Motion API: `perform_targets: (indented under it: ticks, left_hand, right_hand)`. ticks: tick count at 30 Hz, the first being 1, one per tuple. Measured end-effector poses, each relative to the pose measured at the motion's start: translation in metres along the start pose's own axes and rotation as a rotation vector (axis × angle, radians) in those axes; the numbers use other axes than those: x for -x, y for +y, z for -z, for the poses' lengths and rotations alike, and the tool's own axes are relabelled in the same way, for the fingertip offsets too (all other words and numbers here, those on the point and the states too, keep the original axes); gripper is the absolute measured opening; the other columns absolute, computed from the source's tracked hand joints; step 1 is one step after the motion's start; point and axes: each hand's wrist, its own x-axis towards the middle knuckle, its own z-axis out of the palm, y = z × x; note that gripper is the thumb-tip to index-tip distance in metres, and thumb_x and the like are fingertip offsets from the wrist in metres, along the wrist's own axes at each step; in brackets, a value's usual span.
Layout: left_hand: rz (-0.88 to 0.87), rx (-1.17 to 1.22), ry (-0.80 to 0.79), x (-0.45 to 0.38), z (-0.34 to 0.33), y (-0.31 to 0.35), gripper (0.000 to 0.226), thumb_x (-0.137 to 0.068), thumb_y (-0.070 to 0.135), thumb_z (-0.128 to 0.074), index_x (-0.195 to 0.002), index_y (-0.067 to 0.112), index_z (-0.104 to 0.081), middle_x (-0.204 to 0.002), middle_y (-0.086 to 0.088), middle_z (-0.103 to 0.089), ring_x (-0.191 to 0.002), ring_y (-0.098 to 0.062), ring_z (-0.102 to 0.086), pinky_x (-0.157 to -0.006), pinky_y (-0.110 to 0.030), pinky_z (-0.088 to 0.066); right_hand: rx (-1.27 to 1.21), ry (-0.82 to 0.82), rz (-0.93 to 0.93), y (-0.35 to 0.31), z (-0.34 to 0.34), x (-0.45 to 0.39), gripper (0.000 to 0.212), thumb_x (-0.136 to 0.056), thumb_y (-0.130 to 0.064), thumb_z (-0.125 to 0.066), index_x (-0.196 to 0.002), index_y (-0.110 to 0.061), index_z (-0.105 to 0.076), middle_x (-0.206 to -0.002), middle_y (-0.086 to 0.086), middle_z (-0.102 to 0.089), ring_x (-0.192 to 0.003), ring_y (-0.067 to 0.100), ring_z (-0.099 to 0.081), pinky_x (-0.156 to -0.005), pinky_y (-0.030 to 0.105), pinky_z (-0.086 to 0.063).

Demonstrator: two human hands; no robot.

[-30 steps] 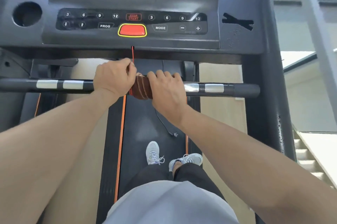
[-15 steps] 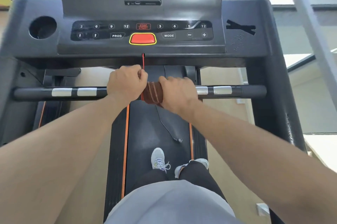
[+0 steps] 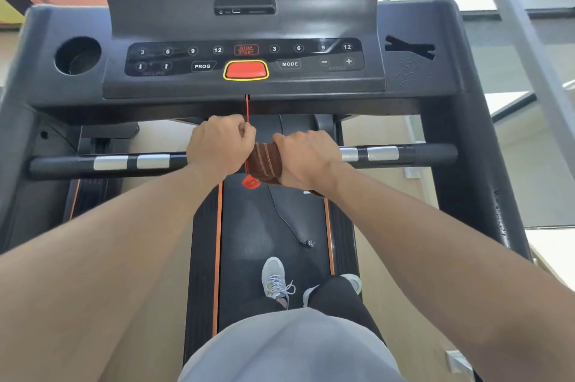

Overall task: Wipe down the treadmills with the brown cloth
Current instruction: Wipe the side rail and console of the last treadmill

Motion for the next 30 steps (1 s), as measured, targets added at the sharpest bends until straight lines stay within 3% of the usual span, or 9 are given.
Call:
perform_targets:
  ticks: [3,6,10,14,18,22,27,30]
  left_hand:
    - [0.012,0.024,-0.01,-0.002,-0.003,-0.003,0.039,-0.093,0.034,-0.052,-0.059,0.022,-0.04,-0.061,-0.008,-0.049,-0.063,-0.038,-0.046,-0.062,-0.035,-0.035]
    - [0.007,0.038,-0.018,-0.002,-0.003,-0.004,0.037,-0.093,0.033,-0.053,-0.06,0.021,-0.043,-0.061,-0.007,-0.048,-0.063,-0.036,-0.044,-0.062,-0.034,-0.034]
    - [-0.002,0.049,-0.018,-0.001,-0.001,-0.002,0.038,-0.094,0.03,-0.053,-0.059,0.02,-0.044,-0.055,-0.002,-0.04,-0.062,-0.035,-0.042,-0.062,-0.034,-0.033]
    - [-0.01,0.068,-0.024,-0.002,-0.003,-0.005,0.038,-0.095,0.033,-0.053,-0.06,0.02,-0.046,-0.057,-0.003,-0.045,-0.062,-0.034,-0.045,-0.061,-0.033,-0.034]
    - [0.007,0.082,-0.029,-0.004,-0.005,-0.006,0.037,-0.094,0.035,-0.05,-0.06,0.022,-0.045,-0.063,-0.008,-0.054,-0.065,-0.037,-0.05,-0.061,-0.033,-0.04]
    - [0.014,0.076,-0.042,-0.004,-0.004,-0.005,0.036,-0.094,0.035,-0.051,-0.061,0.02,-0.047,-0.06,-0.005,-0.052,-0.065,-0.038,-0.051,-0.06,-0.034,-0.041]
    - [0.033,0.067,-0.054,-0.004,-0.004,-0.004,0.036,-0.094,0.037,-0.049,-0.062,0.021,-0.049,-0.058,-0.001,-0.048,-0.066,-0.036,-0.052,-0.061,-0.034,-0.041]
    - [0.009,0.061,-0.043,-0.004,-0.003,-0.003,0.034,-0.095,0.037,-0.05,-0.065,0.022,-0.051,-0.059,-0.002,-0.05,-0.066,-0.034,-0.052,-0.061,-0.033,-0.04]
  right_hand:
    - [-0.024,-0.118,0.023,0.004,0.011,-0.004,0.027,-0.082,-0.038,-0.063,-0.097,-0.024,-0.045,-0.084,0.0,-0.062,-0.069,0.031,-0.053,-0.065,0.034,-0.038]
    - [-0.058,-0.219,0.026,0.005,0.017,-0.008,0.033,-0.078,-0.043,-0.068,-0.097,-0.025,-0.047,-0.082,-0.002,-0.055,-0.074,0.031,-0.053,-0.069,0.034,-0.04]
    - [-0.109,-0.31,0.041,0.007,0.017,-0.017,0.042,-0.073,-0.053,-0.074,-0.097,-0.028,-0.051,-0.085,-0.003,-0.06,-0.078,0.029,-0.06,-0.07,0.034,-0.043]
    - [-0.116,-0.334,0.046,0.008,0.016,-0.019,0.041,-0.075,-0.055,-0.071,-0.098,-0.027,-0.053,-0.09,-0.002,-0.065,-0.079,0.029,-0.06,-0.071,0.035,-0.047]
    - [-0.089,-0.264,0.013,0.003,0.012,-0.014,0.035,-0.078,-0.049,-0.069,-0.098,-0.028,-0.051,-0.084,-0.004,-0.059,-0.075,0.03,-0.057,-0.069,0.035,-0.042]
    - [-0.013,-0.041,-0.055,-0.006,0.002,0.002,0.027,-0.083,-0.038,-0.066,-0.1,-0.025,-0.051,-0.079,-0.003,-0.056,-0.069,0.031,-0.056,-0.066,0.035,-0.035]
    - [0.14,0.214,-0.082,-0.017,-0.02,0.014,0.036,-0.067,-0.026,-0.08,-0.094,-0.019,-0.057,-0.077,0.002,-0.062,-0.066,0.028,-0.062,-0.064,0.036,-0.029]
    - [0.102,0.137,-0.066,-0.013,-0.011,0.01,0.029,-0.074,-0.029,-0.073,-0.094,-0.021,-0.053,-0.078,0.0,-0.063,-0.068,0.029,-0.062,-0.064,0.034,-0.03]
